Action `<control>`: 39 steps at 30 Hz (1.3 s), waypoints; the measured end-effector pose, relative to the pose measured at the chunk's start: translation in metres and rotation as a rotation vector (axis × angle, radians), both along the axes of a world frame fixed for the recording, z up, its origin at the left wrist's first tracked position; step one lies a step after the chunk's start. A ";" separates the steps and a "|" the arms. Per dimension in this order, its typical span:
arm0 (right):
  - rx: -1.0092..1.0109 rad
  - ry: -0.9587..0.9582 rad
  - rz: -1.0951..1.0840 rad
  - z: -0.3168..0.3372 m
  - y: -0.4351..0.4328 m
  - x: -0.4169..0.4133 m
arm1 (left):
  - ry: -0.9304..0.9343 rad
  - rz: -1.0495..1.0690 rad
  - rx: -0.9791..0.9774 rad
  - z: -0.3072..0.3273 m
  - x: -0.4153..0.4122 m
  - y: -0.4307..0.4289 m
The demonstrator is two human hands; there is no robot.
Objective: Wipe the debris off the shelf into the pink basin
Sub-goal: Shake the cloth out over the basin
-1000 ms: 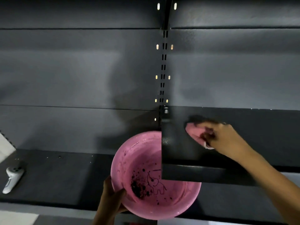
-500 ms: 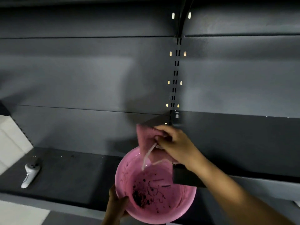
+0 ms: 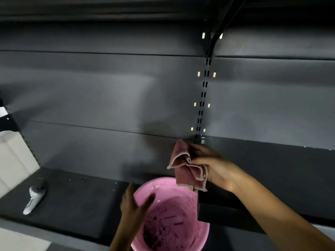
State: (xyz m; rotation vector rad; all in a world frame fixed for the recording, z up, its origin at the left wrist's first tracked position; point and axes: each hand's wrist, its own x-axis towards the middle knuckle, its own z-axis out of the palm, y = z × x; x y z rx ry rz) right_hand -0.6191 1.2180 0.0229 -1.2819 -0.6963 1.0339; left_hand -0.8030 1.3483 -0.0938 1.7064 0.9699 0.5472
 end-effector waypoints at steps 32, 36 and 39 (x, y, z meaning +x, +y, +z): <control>-0.087 -0.896 -0.332 0.013 0.066 -0.029 | -0.038 -0.581 0.063 0.096 0.000 0.045; -0.096 -0.757 -0.324 0.014 0.050 -0.014 | 0.031 -0.523 0.062 0.082 -0.011 0.050; -0.086 -0.730 -0.290 0.013 0.038 -0.005 | -0.043 -0.381 0.041 0.090 -0.012 0.057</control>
